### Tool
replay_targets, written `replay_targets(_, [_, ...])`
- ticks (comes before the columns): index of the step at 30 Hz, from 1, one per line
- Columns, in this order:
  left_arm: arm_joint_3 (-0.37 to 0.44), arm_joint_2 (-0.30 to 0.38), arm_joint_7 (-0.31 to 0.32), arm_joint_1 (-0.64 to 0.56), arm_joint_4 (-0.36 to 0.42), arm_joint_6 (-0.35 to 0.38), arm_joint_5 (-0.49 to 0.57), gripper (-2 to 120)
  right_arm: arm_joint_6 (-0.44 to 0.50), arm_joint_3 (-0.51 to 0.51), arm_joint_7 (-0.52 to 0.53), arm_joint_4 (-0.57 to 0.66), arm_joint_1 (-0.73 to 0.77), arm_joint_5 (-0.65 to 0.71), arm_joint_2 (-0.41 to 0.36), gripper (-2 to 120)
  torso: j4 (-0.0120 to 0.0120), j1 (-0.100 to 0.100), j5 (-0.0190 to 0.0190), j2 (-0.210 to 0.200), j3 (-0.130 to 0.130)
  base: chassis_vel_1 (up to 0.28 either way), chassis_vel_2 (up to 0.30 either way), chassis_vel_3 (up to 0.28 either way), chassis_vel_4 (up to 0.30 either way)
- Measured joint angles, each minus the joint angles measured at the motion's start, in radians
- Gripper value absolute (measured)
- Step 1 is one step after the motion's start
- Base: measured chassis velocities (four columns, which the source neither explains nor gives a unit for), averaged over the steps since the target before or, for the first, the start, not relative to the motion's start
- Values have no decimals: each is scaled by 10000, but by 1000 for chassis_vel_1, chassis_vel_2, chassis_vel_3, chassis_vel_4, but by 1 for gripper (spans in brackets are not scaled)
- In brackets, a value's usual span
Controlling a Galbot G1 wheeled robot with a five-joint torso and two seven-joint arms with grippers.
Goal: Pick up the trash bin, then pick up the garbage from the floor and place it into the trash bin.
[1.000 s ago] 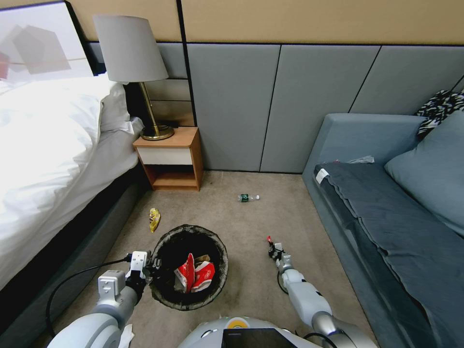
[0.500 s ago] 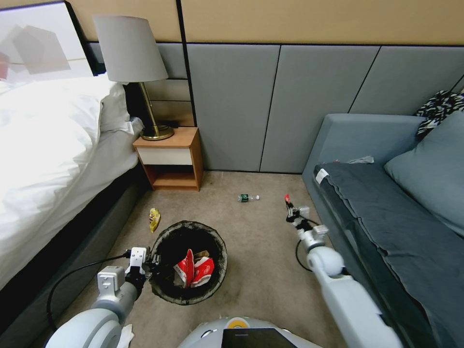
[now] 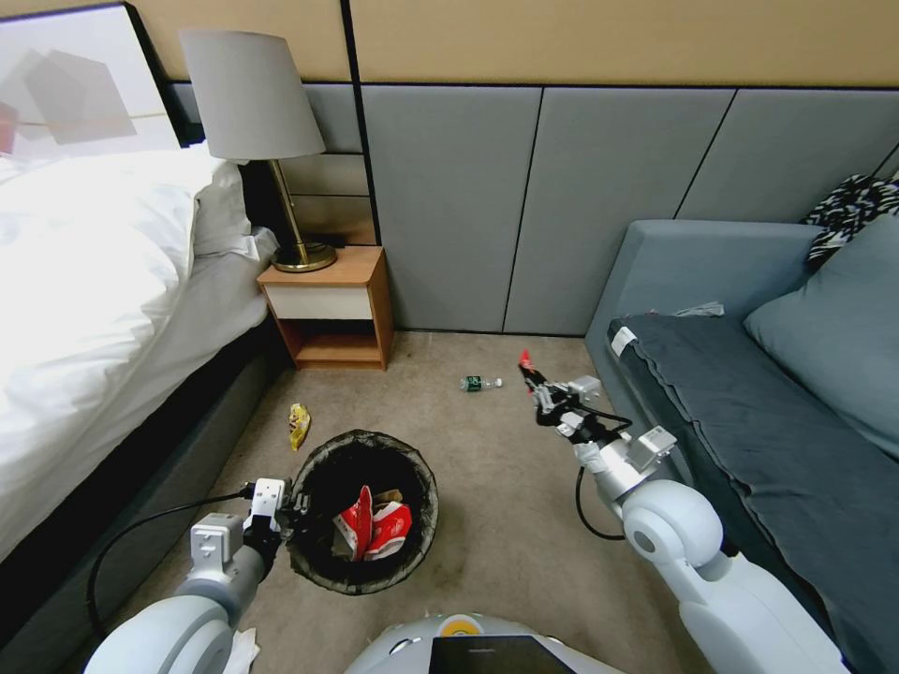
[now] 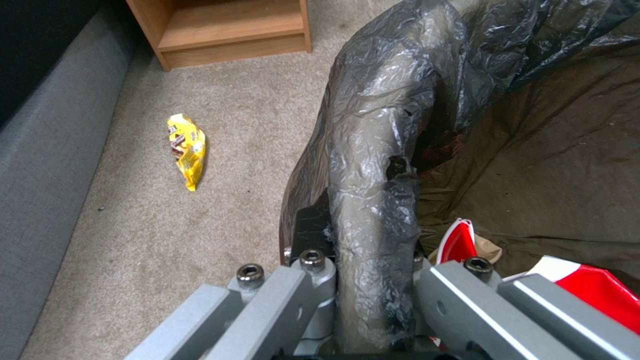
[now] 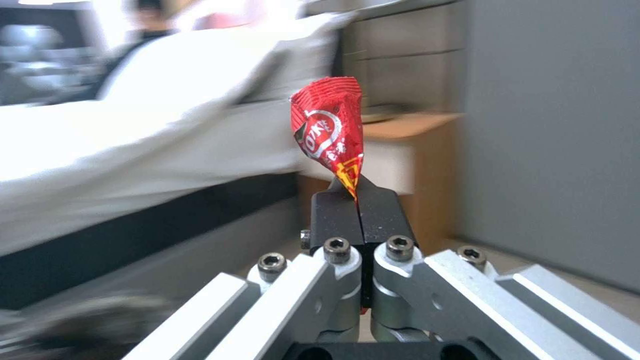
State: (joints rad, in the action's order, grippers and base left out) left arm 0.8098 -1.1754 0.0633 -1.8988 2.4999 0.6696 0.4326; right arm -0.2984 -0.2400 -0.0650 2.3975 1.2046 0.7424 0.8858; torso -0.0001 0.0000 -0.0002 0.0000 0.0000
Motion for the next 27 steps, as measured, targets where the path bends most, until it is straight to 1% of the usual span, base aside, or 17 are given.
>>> replay_targets(1, [0,0,0,0,0,0,0,2,0,0,0,0,0,0,0,0,0,0,0,0,0,0,0,0,0])
replay_targets(4, [15,47,-15,-12,0,-4,-4,2,-188,794,-133,27,-548,274,-256,0,1,0,1,0,0,0,0,0,0])
replay_targets(5, [15,47,-15,-12,0,-4,-4,2,-188,794,-133,27,-548,274,-256,0,1,0,1,0,0,0,0,0,0])
replay_targets(8, [18,80,-38,-21,0,-5,-3,2,-441,1906,-163,57,-1292,422,-464,0,2,0,1,0,0,0,0,0,0])
replay_targets(9, [18,80,-38,-21,0,-5,-3,2,-441,1906,-163,57,-1292,422,-464,0,2,0,1,0,0,0,0,0,0])
replay_targets(10, [10,84,-46,-24,0,-5,-3,2,-537,2289,-160,105,-1513,428,-505,0,1,0,3,0,0,0,0,0,0])
replay_targets(15, [6,117,-66,-24,0,-5,-3,2,-770,2981,-116,236,-1855,451,-558,0,2,0,2,0,0,0,0,0,0])
replay_targets(16, [6,117,-66,-24,0,-5,-3,2,-770,2981,-116,236,-1855,451,-558,0,2,0,2,0,0,0,0,0,0])
replay_targets(19, [-20,203,-84,11,0,21,11,2,-1010,4186,265,391,-2354,518,-575,0,0,0,1,0,0,0,0,0,0])
replay_targets(20, [-20,203,-84,11,0,21,11,2,-1010,4186,265,391,-2354,518,-575,0,0,0,1,0,0,0,0,0,0])
replay_targets(23, [-42,225,-87,35,0,64,21,2,-1133,4822,439,415,-2643,522,-540,0,1,0,1,0,0,0,0,0,0])
replay_targets(27, [-42,228,-88,56,0,93,37,2,-1206,5062,484,436,-2726,519,-530,0,1,0,1,0,0,0,0,0,0])
